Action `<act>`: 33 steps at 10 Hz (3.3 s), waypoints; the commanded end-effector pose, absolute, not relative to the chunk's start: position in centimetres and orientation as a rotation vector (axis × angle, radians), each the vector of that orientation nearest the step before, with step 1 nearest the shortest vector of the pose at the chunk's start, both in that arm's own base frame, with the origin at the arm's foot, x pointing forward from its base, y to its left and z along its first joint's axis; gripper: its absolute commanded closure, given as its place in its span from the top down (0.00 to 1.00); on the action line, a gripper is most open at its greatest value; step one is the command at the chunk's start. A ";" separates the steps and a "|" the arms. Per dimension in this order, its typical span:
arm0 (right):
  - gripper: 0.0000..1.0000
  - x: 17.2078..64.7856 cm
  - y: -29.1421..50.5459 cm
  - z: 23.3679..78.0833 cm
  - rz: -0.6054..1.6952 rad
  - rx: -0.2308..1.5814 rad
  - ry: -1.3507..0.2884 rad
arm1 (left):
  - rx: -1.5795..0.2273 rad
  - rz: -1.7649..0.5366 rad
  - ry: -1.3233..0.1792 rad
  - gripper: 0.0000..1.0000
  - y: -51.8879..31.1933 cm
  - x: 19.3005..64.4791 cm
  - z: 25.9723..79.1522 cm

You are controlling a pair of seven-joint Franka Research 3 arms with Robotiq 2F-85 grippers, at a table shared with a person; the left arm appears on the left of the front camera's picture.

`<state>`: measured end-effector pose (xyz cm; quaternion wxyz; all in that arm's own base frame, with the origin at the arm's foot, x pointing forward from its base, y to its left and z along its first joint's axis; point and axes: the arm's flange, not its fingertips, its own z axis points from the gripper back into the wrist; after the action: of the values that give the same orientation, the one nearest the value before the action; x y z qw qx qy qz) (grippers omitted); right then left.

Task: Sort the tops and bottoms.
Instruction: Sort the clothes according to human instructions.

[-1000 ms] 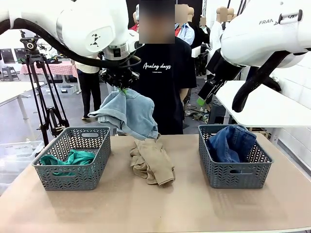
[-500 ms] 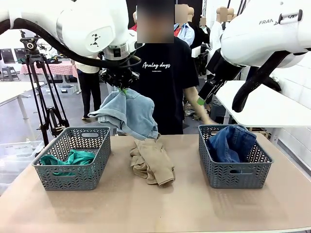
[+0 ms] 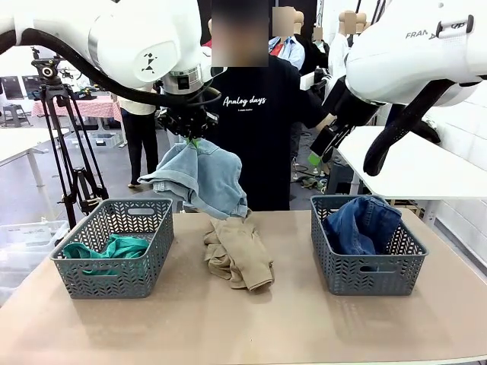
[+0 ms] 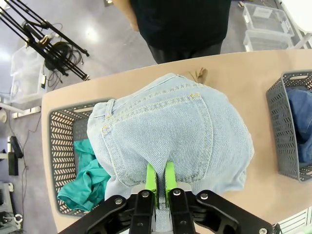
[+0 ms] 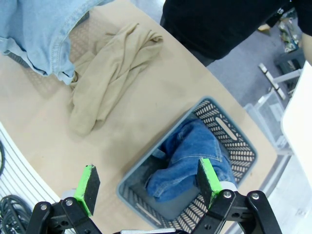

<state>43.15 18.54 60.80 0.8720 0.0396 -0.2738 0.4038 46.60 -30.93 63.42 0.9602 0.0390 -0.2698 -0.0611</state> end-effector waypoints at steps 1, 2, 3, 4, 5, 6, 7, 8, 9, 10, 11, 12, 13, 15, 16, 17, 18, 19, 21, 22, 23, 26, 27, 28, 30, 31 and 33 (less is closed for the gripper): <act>1.00 43.1 18.6 60.8 0.841 0.077 -0.569 | 0.083 -0.122 -0.557 0.00 -30.5 46.6 63.9; 1.00 43.1 18.6 60.8 0.841 0.077 -0.569 | 0.083 -0.122 -0.557 0.00 -30.5 46.6 63.9; 1.00 43.1 18.6 60.8 0.841 0.077 -0.569 | 0.083 -0.122 -0.557 0.00 -30.5 46.6 63.9; 1.00 43.1 18.6 60.8 0.841 0.077 -0.569 | 0.083 -0.122 -0.557 0.00 -30.5 46.6 63.9; 1.00 43.1 18.6 60.8 0.841 0.077 -0.569 | 0.083 -0.122 -0.557 0.00 -30.5 46.6 63.9; 1.00 43.1 18.6 60.8 0.841 0.077 -0.569 | 0.083 -0.122 -0.557 0.00 -30.5 46.6 63.9; 1.00 43.1 18.6 60.8 0.841 0.077 -0.569 | 0.083 -0.122 -0.557 0.00 -30.5 46.6 63.9; 1.00 43.1 18.6 60.8 0.841 0.077 -0.569 | 0.083 -0.122 -0.557 0.00 -30.5 46.6 63.9; 1.00 43.1 18.6 60.8 0.841 0.077 -0.569 | 0.083 -0.122 -0.557 0.00 -30.5 46.6 63.9; 1.00 43.1 18.6 60.8 0.841 0.077 -0.569 | 0.083 -0.122 -0.557 0.00 -30.5 46.6 63.9; 1.00 43.1 18.6 60.8 0.841 0.077 -0.569 | 0.083 -0.122 -0.557 0.00 -30.5 46.6 63.9; 1.00 43.1 18.6 60.8 0.841 0.077 -0.569 | 0.083 -0.122 -0.557 0.00 -30.5 46.6 63.9; 1.00 43.2 18.5 60.8 0.844 0.083 -0.572 | 0.083 -0.122 -0.557 0.00 -30.5 46.6 63.9; 1.00 40.4 15.7 62.6 0.745 0.063 -0.564 | 0.083 -0.122 -0.557 0.00 -30.5 46.6 63.9; 1.00 37.9 13.4 63.8 0.680 0.062 -0.579 | 0.083 -0.122 -0.557 0.00 -30.5 46.6 63.9; 1.00 36.1 11.9 64.8 0.625 0.042 -0.610 | 0.083 -0.122 -0.557 0.00 -30.5 46.6 63.9; 1.00 34.3 10.6 65.6 0.587 0.032 -0.652 | 0.083 -0.122 -0.557 0.00 -30.5 46.6 63.9; 1.00 32.8 9.7 66.2 0.548 0.021 -0.680 | 0.083 -0.122 -0.557 0.00 -30.5 46.6 63.9; 1.00 32.6 7.6 66.0 0.510 0.040 -0.654 | 0.083 -0.122 -0.557 0.00 -30.5 46.6 63.9; 1.00 33.3 7.0 65.2 0.493 0.064 -0.644 | 0.083 -0.122 -0.557 0.00 -30.5 46.6 63.9; 1.00 33.8 6.2 64.2 0.469 0.116 -0.642 | 0.083 -0.122 -0.557 0.00 -30.5 46.6 63.9; 1.00 32.1 7.1 66.8 0.517 0.049 -0.674 | 0.080 -0.123 -0.547 0.00 -30.9 46.6 63.4; 1.00 32.1 7.1 66.8 0.517 0.049 -0.674 | -0.040 -0.151 -0.568 0.00 -33.2 46.2 65.2; 1.00 32.1 7.1 66.8 0.517 0.049 -0.674 | -0.158 -0.193 -0.589 0.00 -36.3 45.7 66.4; 1.00 32.1 7.1 66.8 0.517 0.049 -0.674 | -0.260 -0.262 -0.533 0.00 -40.7 45.0 66.0; 1.00 32.1 7.1 66.8 0.517 0.049 -0.674 | -0.299 -0.280 -0.499 0.00 -42.4 44.4 65.8; 1.00 32.1 7.1 66.8 0.517 0.049 -0.674 | -0.361 -0.293 -0.462 0.00 -45.0 43.9 65.6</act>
<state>32.10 6.96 66.91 0.9093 0.0295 -0.3301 0.2518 42.95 -45.46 64.48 0.9492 -0.1600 -0.2347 -0.1351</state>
